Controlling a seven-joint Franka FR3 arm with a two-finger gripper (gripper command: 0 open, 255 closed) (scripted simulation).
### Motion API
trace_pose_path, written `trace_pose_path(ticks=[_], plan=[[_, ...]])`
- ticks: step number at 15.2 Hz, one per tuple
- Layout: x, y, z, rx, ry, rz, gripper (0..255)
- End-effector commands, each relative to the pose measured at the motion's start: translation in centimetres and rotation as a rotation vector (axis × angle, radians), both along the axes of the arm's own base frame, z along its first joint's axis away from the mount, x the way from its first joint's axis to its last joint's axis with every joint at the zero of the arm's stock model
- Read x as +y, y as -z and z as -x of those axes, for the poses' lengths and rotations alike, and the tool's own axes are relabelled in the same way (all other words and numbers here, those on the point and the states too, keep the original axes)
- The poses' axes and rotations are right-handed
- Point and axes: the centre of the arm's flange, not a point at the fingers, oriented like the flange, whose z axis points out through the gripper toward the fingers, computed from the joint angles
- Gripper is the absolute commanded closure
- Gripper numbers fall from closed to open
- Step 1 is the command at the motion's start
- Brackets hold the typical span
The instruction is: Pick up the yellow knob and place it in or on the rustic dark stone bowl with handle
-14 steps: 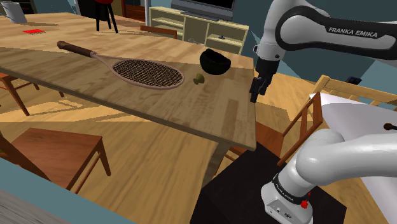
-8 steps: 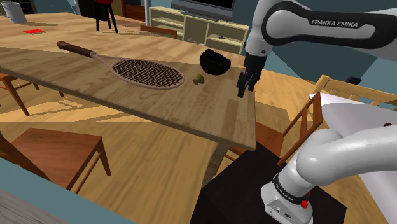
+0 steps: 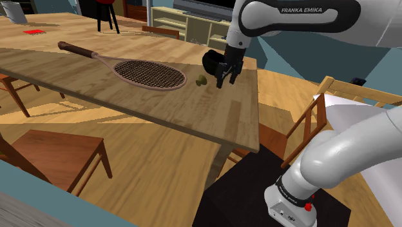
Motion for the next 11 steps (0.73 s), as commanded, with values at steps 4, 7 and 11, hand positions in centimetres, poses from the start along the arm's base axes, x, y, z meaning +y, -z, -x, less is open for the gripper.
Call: trace_pose_path(ticks=[4, 7, 11], plan=[[2.0, -1.0, -5.4, -0.044, 0.029, -0.028, 0], [3.0, -1.7, -8.7, -0.07, 0.046, -0.044, 0], [3.3, -0.2, -9.2, -0.073, 0.048, -0.046, 0]])
